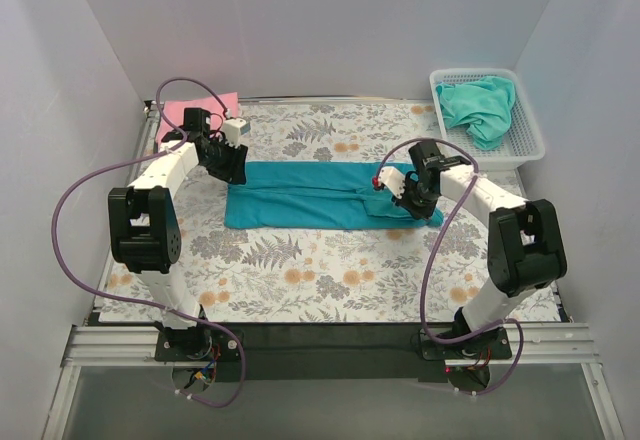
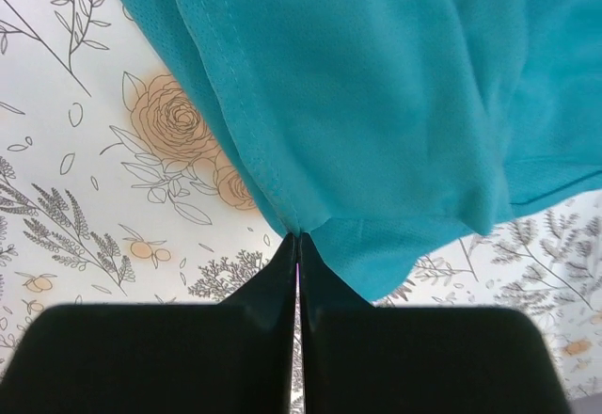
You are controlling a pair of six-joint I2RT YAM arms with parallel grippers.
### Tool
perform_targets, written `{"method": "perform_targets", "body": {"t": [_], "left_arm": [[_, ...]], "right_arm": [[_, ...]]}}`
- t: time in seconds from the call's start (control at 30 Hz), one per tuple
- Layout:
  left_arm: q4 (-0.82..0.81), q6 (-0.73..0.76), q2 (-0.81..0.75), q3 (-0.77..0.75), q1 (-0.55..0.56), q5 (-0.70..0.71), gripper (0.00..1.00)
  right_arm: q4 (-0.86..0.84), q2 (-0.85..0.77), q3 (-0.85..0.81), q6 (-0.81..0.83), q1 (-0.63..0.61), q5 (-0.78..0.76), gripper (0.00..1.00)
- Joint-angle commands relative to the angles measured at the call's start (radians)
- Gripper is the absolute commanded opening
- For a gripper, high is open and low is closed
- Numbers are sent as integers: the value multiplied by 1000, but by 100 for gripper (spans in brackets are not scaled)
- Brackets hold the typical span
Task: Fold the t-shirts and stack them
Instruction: Fold the tshirt
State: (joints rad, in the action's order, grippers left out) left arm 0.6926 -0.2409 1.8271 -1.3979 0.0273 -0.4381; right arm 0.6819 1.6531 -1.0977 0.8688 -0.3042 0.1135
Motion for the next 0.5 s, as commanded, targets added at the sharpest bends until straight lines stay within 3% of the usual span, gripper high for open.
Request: {"method": "perform_targets", "body": {"t": [0.0, 0.47], "left_arm": [[-16, 11, -48, -9, -6, -8, 40], [-28, -5, -26, -43, -6, 6, 40]], "right_arm": [[11, -75, -74, 9, -6, 11, 1], [-99, 140, -367, -54, 0, -93, 1]]}}
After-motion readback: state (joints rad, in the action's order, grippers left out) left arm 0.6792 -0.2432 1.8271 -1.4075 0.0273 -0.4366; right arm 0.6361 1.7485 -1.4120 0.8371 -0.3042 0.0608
